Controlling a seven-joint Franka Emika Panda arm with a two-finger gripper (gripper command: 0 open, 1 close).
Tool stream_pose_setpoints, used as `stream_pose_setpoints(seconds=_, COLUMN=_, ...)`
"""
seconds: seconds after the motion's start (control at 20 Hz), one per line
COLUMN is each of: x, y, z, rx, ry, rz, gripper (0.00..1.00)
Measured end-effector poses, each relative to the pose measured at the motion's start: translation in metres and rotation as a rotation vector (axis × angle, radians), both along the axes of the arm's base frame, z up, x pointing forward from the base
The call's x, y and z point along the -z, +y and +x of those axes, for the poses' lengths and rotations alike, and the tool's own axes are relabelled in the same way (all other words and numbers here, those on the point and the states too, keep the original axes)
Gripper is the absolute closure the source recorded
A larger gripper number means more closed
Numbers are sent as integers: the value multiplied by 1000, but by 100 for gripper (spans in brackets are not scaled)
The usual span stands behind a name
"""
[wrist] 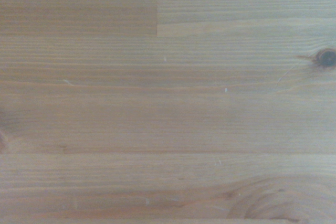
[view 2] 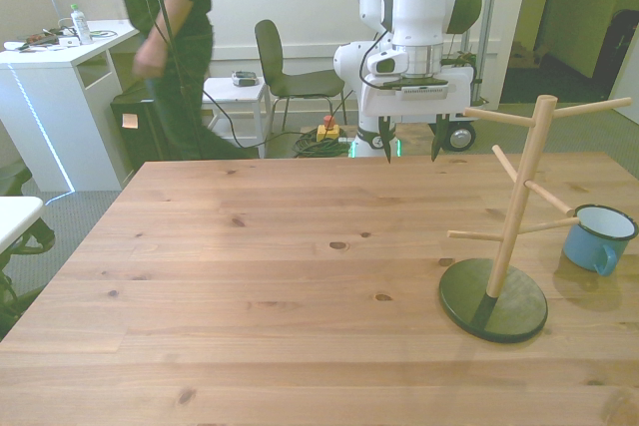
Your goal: Hang the mug
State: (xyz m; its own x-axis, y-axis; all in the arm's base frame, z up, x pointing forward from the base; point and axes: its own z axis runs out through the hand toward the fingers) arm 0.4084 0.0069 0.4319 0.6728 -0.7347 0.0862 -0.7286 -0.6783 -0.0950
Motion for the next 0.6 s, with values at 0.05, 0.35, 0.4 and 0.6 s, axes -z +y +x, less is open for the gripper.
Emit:
stream_pose_setpoints(seconds=0.05, x=0, y=0, z=0, rx=0, ry=1, rz=1, gripper=0)
stream_pose_setpoints(seconds=0.35, x=-21, y=36, z=7, rx=-22, ry=-34, rz=-5, gripper=0)
stream_pose_setpoints(seconds=0.4, x=-26, y=44, z=8, rx=-19, ry=-41, rz=-8, gripper=0)
stream_pose_setpoints(seconds=0.6, x=-47, y=77, z=12, rx=26, ry=-85, rz=-12, gripper=0)
